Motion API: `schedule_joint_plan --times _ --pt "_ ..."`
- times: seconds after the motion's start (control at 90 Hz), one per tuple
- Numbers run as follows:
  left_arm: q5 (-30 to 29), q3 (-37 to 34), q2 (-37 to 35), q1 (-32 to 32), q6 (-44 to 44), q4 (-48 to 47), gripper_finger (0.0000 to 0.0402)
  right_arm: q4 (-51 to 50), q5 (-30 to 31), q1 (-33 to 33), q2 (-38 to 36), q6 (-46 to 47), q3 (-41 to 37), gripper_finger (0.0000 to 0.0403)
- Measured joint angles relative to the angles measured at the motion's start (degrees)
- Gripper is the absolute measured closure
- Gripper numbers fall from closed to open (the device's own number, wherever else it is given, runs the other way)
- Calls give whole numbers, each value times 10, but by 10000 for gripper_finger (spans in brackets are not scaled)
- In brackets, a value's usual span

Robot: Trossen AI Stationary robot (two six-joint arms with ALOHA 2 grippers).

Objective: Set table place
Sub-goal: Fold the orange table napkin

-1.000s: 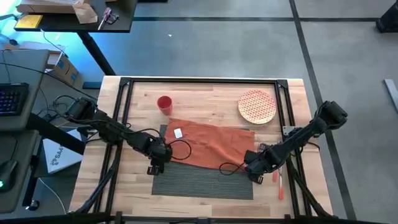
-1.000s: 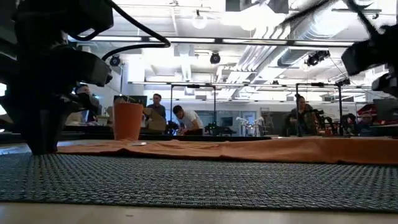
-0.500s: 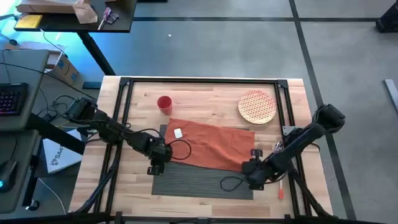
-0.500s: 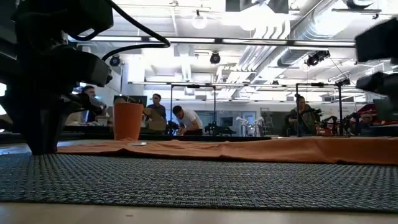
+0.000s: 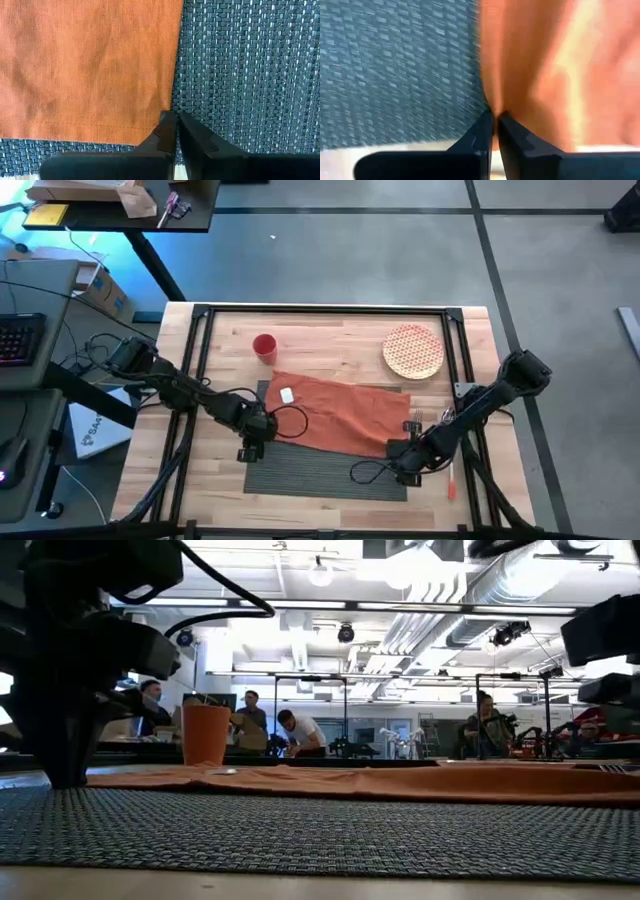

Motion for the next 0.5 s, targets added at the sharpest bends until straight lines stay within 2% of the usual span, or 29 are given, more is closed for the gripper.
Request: schedule_joint_plan --times 0.256,0.4,0.5 --pt "-1 86 -63 0 34 -149 401 -97 6 -4 -92 17 60 403" --pt "-5 84 -85 3 25 -107 400 -107 37 -5 -132 18 66 403" --pt "-1 67 -74 5 60 -57 387 -118 58 -15 -142 18 66 403"
